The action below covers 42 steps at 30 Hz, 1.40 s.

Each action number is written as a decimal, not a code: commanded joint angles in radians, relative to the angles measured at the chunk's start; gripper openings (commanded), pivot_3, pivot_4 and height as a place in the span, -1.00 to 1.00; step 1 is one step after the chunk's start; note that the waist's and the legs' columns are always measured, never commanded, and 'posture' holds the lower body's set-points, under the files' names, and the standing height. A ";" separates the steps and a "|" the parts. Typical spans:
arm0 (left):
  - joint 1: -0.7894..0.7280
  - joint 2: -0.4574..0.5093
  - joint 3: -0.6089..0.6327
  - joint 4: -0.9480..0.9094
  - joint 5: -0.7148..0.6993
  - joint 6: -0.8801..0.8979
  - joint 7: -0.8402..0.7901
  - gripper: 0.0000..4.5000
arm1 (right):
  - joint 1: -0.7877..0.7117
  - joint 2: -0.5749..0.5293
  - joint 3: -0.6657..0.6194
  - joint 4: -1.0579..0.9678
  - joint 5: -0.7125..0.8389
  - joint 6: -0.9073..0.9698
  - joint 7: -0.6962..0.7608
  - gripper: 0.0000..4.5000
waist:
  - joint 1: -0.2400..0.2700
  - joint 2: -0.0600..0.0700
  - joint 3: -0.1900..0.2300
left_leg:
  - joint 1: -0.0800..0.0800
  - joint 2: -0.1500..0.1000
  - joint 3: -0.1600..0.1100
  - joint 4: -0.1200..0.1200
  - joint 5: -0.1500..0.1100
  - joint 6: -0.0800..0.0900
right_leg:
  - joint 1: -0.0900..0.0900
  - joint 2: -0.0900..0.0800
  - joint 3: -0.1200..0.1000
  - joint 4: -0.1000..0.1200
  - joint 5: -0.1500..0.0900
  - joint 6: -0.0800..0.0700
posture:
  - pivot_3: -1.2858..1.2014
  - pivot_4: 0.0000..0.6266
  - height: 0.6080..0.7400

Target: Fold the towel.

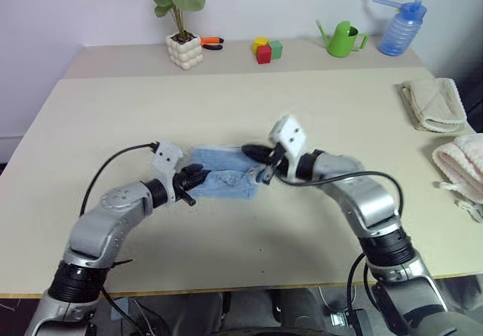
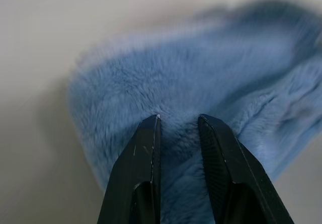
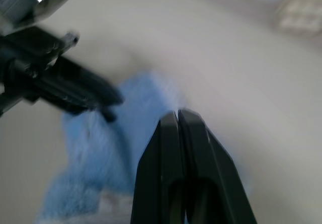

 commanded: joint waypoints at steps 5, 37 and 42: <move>0.052 -0.037 -0.006 0.043 0.099 -0.104 -0.011 -0.48 | 0.041 -0.013 0.079 0.084 -0.126 -0.069 -0.021 -1.00 | -0.002 0.001 -0.001 | 0.001 0.000 0.000 0.000 -0.001 0.002 | 0.000 0.000 0.000 0.001 0.000 0.000 | 0.03 -0.52 0.88; 0.398 0.075 0.319 -0.223 -0.024 -0.252 -0.220 -0.51 | -0.067 0.287 -0.296 0.092 0.322 0.576 -0.216 -0.27 | -0.024 0.001 -0.001 | 0.000 0.001 0.000 -0.002 -0.003 0.005 | -0.002 0.000 0.000 0.001 0.000 -0.001 | 0.03 -0.52 0.88; 0.382 0.075 0.301 -0.221 -0.024 -0.245 -0.217 -0.51 | -0.096 0.300 -0.414 0.058 0.384 0.576 -0.253 -0.98 | -0.024 0.001 -0.001 | 0.000 0.001 0.000 -0.002 -0.003 0.005 | -0.002 0.001 0.000 0.001 0.000 -0.001 | 0.03 -0.52 0.88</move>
